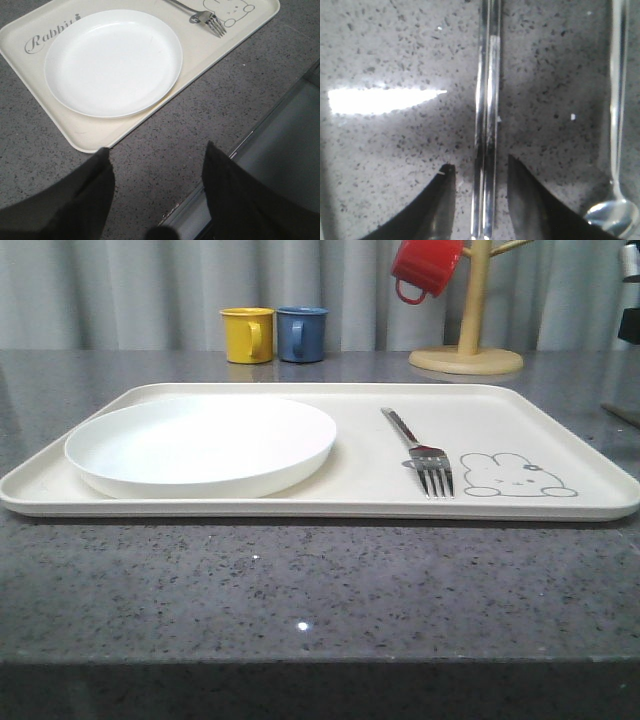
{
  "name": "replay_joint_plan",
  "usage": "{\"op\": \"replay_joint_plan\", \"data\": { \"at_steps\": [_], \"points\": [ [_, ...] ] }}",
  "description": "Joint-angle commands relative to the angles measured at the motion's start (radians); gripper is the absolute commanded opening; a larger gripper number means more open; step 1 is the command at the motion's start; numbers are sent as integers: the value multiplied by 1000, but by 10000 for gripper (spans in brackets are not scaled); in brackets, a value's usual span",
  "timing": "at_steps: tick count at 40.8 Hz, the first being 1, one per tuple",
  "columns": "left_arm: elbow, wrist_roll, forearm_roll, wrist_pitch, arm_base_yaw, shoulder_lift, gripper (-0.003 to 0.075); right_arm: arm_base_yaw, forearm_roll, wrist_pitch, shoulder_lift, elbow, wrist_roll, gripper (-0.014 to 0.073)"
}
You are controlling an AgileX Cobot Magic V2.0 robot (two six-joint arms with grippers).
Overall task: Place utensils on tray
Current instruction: 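Grasp the metal chopsticks with the right gripper and lift them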
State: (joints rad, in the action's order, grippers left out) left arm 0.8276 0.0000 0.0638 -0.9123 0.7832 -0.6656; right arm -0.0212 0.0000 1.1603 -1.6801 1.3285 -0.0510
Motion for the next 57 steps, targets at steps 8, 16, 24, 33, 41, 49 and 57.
{"op": "replay_joint_plan", "data": {
  "at_steps": [8, 16, 24, 33, 41, 49, 57],
  "points": [
    [28, -9, 2, 71, 10, 1, 389, -6, 0, -42, 23, 19, 11, 287],
    [28, -9, 2, 71, 10, 1, 389, -6, 0, -59, 23, 19, 11, 287],
    [28, -9, 2, 71, 10, 1, 389, -6, 0, -61, 20, 19, 11, 287],
    [28, -9, 2, 71, 10, 1, 389, -6, 0, -42, 4, 21, 11, 287],
    [28, -9, 2, 71, 10, 1, 389, -6, 0, -31, 4, 22, 11, 214],
    [28, -9, 2, 71, 10, 1, 389, -6, 0, -25, 4, 22, 11, 47],
    [28, -9, 2, 71, 10, 1, 389, -3, 0, 7, 6, 46, 11, 45]
  ]
}}
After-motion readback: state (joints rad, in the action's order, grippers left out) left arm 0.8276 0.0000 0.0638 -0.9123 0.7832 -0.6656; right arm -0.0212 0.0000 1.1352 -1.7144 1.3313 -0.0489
